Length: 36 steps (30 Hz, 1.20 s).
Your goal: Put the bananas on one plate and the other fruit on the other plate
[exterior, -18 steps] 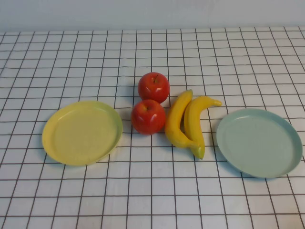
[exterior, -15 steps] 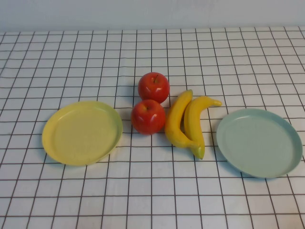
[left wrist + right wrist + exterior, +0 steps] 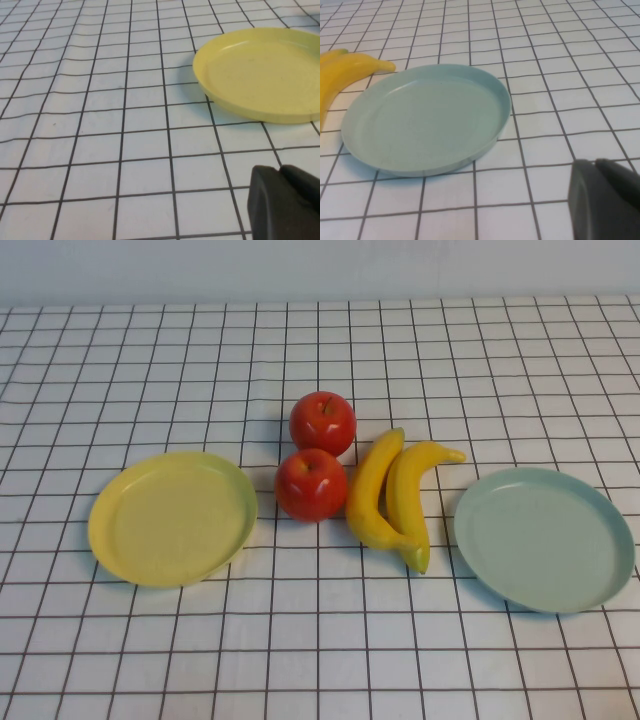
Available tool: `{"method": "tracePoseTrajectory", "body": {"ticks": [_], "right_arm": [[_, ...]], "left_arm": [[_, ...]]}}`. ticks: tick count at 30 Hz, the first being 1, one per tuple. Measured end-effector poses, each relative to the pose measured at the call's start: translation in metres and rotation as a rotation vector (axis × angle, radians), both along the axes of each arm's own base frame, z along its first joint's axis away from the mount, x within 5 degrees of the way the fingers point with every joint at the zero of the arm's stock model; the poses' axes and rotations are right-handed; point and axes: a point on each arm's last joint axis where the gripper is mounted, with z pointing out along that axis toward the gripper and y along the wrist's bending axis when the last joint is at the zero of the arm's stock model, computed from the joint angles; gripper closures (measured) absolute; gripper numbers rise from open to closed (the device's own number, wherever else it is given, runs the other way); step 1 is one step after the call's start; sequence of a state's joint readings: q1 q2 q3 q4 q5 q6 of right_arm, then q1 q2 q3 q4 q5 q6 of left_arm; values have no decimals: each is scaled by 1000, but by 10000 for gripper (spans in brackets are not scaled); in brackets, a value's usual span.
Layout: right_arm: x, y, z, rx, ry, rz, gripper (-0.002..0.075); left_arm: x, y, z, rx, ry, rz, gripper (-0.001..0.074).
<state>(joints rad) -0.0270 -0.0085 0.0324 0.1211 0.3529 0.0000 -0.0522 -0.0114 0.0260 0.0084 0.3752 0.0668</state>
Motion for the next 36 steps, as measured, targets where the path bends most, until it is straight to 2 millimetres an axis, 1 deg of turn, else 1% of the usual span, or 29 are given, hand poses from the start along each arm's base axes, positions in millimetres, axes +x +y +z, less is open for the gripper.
{"method": "tracePoseTrajectory", "body": {"ticks": [8, 12, 14, 15, 17, 20, 22, 25, 32, 36], "right_arm": [[0, 0, 0, 0, 0, 0, 743], [0, 0, 0, 0, 0, 0, 743], [0, 0, 0, 0, 0, 0, 743], [0, 0, 0, 0, 0, 0, 743], [0, 0, 0, 0, 0, 0, 743], [0, 0, 0, 0, 0, 0, 743], [0, 0, 0, 0, 0, 0, 743], [0, 0, 0, 0, 0, 0, 743], [0, 0, 0, 0, 0, 0, 743], [0, 0, 0, 0, 0, 0, 743]], "left_arm": [[0, -1, 1, -37, -4, -3, 738], [1, -3, 4, -90, -38, -5, 738], [2, -4, 7, -150, -65, -5, 738], [2, -5, 8, -190, -79, -3, 738], [3, -6, 13, -367, -119, 14, 738], [3, -7, 23, -723, -179, 53, 738], [4, -6, 27, -902, -209, 77, 738], [4, -4, 30, -999, -239, 96, 738], [4, -2, 32, -1002, -267, 103, 738], [4, 0, 35, -1096, -296, 126, 738]]}}
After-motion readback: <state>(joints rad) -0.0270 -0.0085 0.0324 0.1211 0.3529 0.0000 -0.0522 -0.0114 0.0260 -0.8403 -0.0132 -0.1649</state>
